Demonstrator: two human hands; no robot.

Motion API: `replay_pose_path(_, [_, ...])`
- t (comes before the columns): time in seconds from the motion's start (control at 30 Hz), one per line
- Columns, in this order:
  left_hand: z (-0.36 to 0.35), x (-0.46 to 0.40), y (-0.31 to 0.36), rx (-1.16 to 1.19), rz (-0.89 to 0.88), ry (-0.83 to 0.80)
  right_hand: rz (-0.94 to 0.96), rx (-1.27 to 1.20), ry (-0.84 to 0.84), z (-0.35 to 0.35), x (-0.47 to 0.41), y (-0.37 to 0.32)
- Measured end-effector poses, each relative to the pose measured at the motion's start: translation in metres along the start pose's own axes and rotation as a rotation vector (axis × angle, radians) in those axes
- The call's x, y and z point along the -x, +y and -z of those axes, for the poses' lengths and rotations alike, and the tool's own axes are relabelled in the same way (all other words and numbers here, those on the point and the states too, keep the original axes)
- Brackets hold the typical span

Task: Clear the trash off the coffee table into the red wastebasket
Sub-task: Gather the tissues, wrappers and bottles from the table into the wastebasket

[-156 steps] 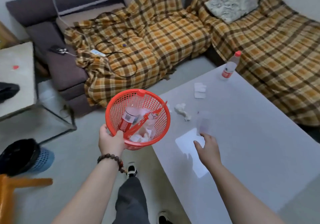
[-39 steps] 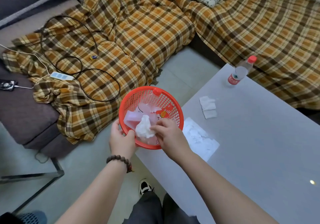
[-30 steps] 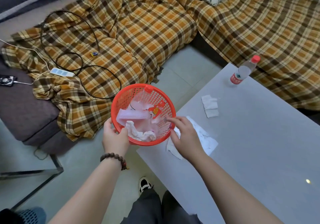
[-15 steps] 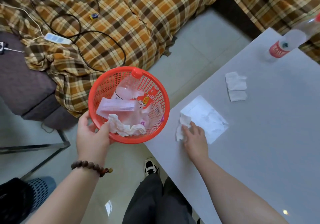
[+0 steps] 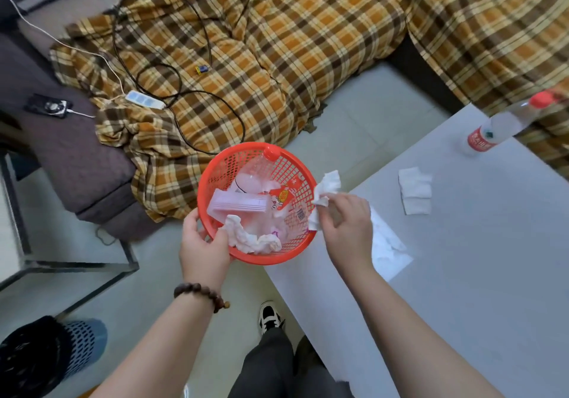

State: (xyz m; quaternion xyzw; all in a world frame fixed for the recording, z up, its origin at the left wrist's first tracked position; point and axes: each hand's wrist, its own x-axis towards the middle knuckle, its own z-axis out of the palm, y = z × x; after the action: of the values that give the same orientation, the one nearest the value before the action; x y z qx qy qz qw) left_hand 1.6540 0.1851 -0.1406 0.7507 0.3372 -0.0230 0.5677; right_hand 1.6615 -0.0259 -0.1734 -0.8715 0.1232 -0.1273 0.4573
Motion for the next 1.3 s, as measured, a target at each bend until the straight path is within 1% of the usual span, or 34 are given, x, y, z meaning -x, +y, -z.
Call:
replay_pose_path(0.07, [-0.001, 0.009, 0.015, 0.020, -0.017, -0.006, 0.075, 0.009, -0.088, 0.005, -0.004, -0.026])
replay_pose_path(0.17, [0.000, 0.019, 0.034, 0.039, -0.035, -0.021, 0.137, 0.087, -0.253, 0.006, -0.008, -0.046])
replay_pose_path(0.27, [0.002, 0.022, 0.052, 0.059, -0.045, -0.049, 0.140, 0.200, -0.419, 0.007, -0.013, -0.057])
replay_pose_path(0.33, [0.006, 0.017, 0.063, 0.072, -0.057, -0.065, 0.119, 0.175, -0.440, 0.010, -0.017, -0.065])
replay_pose_path(0.43, [0.010, 0.000, 0.077, 0.069, -0.067, -0.072, 0.089, 0.100, -0.383, 0.013, -0.023, -0.075])
replay_pose_path(0.53, [0.012, -0.026, 0.088, 0.080, -0.053, -0.073, 0.040, 0.115, -0.296, 0.010, -0.036, -0.074])
replay_pose_path(0.6, [0.012, -0.049, 0.093, 0.086, -0.041, -0.097, -0.042, 0.151, -0.242, 0.002, -0.046, -0.067])
replay_pose_path(0.7, [0.010, -0.094, 0.102, 0.071, -0.027, -0.143, -0.214, 0.189, -0.176, -0.018, -0.063, -0.050])
replay_pose_path(0.77, [0.009, -0.131, 0.111, 0.044, -0.024, -0.201, -0.324, 0.208, -0.142, -0.036, -0.073, -0.042])
replay_pose_path(0.83, [0.009, -0.170, 0.125, 0.008, -0.033, -0.296, -0.446, 0.205, -0.080, -0.054, -0.080, -0.039])
replay_pose_path(1.0, [0.006, -0.252, 0.173, -0.157, -0.120, -0.488, -0.686, 0.177, 0.076, -0.085, -0.089, -0.047])
replay_pose_path(1.13, [-0.019, -0.283, 0.204, -0.246, -0.198, -0.556, -0.786, 0.162, 0.179, -0.090, -0.090, -0.053])
replay_pose_path(1.3, [-0.080, -0.286, 0.213, -0.287, -0.218, -0.705, -0.872, 0.142, 0.339, -0.077, -0.088, -0.042])
